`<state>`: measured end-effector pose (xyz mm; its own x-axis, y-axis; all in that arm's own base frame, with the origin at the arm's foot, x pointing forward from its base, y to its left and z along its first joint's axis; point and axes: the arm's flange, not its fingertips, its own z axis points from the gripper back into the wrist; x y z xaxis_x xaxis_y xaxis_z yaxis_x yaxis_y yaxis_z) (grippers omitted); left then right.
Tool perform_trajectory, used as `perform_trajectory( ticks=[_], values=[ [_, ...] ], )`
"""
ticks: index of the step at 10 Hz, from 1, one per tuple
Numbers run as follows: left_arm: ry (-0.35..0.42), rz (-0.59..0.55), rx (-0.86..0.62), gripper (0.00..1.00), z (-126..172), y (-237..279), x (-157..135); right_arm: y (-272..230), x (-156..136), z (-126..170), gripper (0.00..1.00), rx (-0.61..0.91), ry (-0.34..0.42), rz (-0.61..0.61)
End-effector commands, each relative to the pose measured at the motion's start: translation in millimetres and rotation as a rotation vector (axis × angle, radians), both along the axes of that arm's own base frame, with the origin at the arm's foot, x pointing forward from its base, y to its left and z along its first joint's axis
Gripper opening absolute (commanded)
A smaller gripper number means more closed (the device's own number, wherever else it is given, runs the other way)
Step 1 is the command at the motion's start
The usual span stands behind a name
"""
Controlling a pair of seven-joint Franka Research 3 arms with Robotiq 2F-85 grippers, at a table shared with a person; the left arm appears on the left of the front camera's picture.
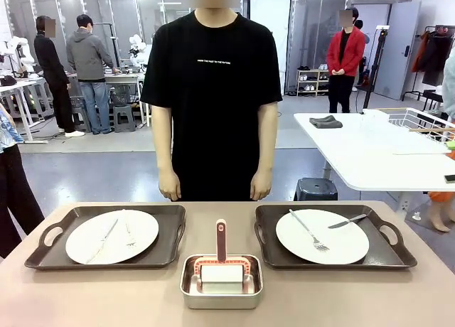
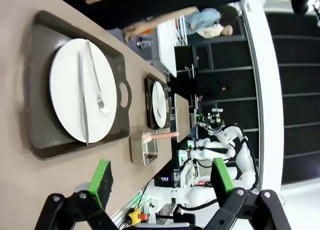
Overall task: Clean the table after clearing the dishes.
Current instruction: When the left (or right) Handle tray is removed, use the left hand (or right hand) to clean the left (or right) side of the table with the Lint Roller.
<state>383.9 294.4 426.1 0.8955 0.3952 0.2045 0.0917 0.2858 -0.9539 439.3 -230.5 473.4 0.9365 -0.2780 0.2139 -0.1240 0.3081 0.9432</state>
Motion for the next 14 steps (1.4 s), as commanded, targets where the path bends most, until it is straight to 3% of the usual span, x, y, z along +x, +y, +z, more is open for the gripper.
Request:
perform_trajectory(
  ticks=[1,5,8,9,14],
  values=[
    [0.014,0.048,-0.051,1.00,4,15,-3,-20,-7,-3,1.00,0.029,-0.024,-0.038],
    [0.063,0.121,0.000,1.00,8,32,-25,-28,-16,-9,1.00,0.019,-0.013,-0.055],
    [0.074,0.123,0.044,1.00,7,11,-13,-21,-10,-10,1.00,-0.022,-0.006,-0.036],
    [0.038,0.103,-0.007,1.00,2,31,-22,-30,-13,-10,1.00,0.017,0.016,-0.060],
    [0.038,0.103,-0.007,1.00,2,31,-22,-30,-13,-10,1.00,0.017,0.016,-0.060]
  ],
)
